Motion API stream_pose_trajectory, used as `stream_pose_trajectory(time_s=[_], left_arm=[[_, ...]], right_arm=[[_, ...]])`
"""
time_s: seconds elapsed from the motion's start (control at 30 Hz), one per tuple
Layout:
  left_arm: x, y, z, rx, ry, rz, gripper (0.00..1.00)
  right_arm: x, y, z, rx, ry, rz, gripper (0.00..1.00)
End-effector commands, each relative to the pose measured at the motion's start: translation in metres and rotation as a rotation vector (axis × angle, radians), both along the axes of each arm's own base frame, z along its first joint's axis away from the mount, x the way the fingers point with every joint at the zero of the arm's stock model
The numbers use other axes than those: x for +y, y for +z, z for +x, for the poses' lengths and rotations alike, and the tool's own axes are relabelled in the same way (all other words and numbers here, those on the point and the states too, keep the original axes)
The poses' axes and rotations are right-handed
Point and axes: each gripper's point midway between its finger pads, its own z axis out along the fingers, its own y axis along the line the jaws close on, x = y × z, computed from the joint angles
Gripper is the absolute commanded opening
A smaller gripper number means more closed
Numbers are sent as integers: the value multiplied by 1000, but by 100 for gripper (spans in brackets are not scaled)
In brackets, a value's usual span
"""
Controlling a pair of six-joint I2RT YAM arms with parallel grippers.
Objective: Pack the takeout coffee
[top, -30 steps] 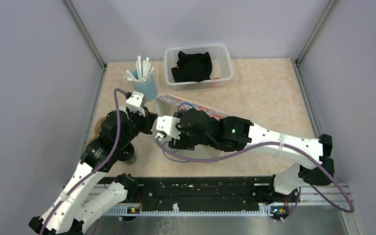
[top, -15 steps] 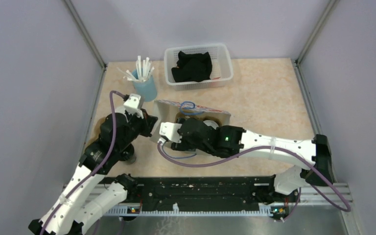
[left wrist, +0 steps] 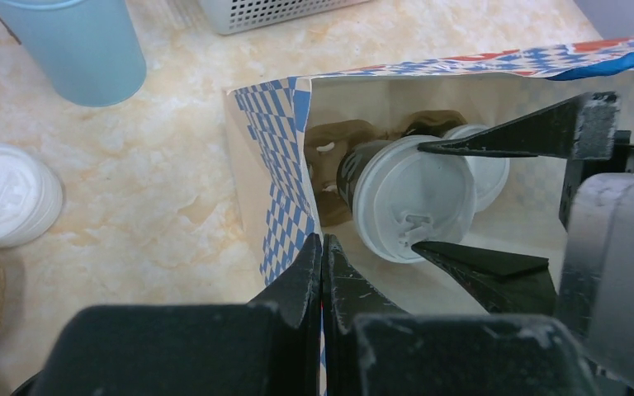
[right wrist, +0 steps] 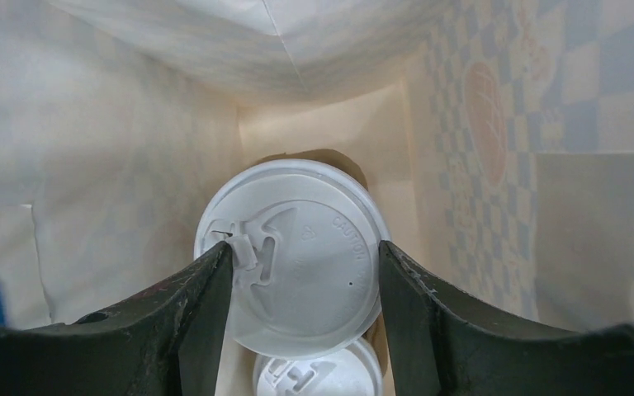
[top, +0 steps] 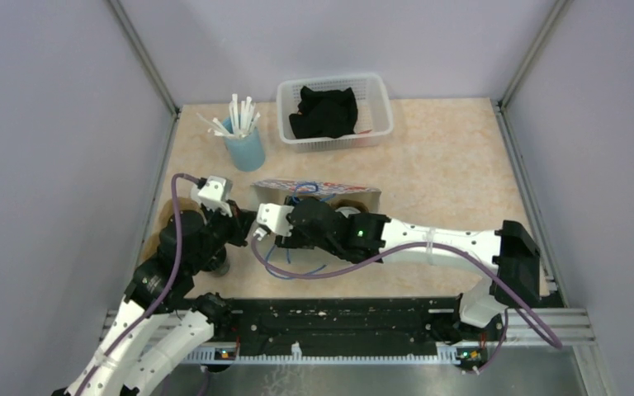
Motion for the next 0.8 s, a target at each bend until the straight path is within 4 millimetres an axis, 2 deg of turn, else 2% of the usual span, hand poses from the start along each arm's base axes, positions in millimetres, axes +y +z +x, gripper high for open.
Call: stream_pose_trajectory(time_s=[0.0, 0.13, 0.27, 0.47, 0.77], left_arm=[[3, 1, 3, -18, 36, -30, 0], [-2, -8, 7, -19, 26, -36, 0], [-2, -13, 13, -30, 42, -36, 0], [5, -16, 9, -16, 63, -24, 0], [6, -11, 7, -13, 68, -36, 0]], right_arm=[[16, 0, 4, 2, 19, 49, 59], [17, -8, -3, 49, 28, 56, 59], [11, -8, 9, 8, -16, 47, 59], [-1, -7, 30, -73, -73, 6, 59], [-10, -22, 38, -83, -70, -21, 59]])
